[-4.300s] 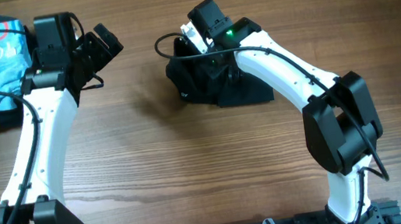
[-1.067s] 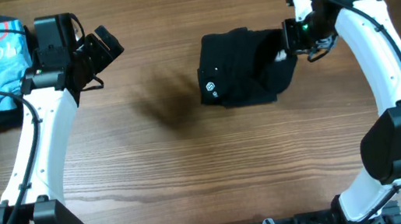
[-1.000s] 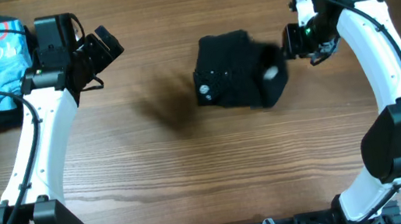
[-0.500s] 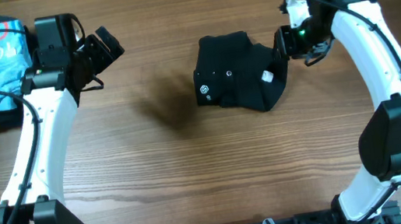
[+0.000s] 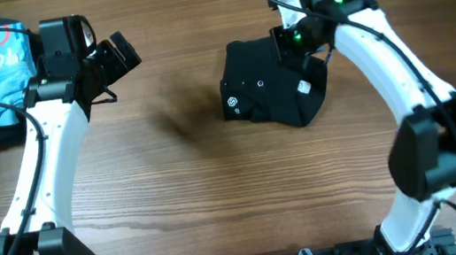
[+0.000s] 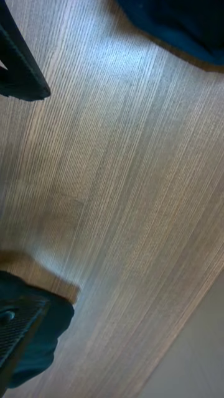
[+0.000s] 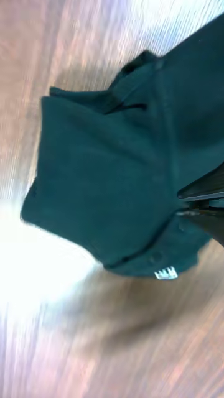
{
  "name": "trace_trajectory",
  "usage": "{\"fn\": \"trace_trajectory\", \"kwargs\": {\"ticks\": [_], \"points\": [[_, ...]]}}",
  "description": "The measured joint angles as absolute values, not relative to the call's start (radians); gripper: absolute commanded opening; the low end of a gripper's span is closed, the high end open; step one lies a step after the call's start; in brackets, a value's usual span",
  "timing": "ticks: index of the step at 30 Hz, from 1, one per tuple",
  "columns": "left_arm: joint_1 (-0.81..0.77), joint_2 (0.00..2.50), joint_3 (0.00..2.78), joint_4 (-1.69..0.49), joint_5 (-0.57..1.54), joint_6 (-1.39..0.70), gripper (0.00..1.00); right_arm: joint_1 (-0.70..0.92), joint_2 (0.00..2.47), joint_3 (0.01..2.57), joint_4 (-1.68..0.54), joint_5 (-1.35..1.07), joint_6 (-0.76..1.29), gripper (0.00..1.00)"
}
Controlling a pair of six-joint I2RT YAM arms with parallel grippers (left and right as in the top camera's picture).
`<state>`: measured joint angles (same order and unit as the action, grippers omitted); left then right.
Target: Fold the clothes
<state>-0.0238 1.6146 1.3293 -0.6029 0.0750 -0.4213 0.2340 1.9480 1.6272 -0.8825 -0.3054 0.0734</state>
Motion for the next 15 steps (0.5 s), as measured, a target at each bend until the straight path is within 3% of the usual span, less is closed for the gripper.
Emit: {"fn": "trace_trajectory", "kwargs": {"ticks": [8,15], "points": [[-0.024,1.615,1.329,-0.603,0.075,-0.419,1.0,0.207,2.155,1.627,-0.877,-0.265,0.113,0.04],[-0.024,1.615,1.329,-0.603,0.075,-0.419,1.0,0.178,2.176,1.628,-0.877,-0.288,0.12,0.04]]}}
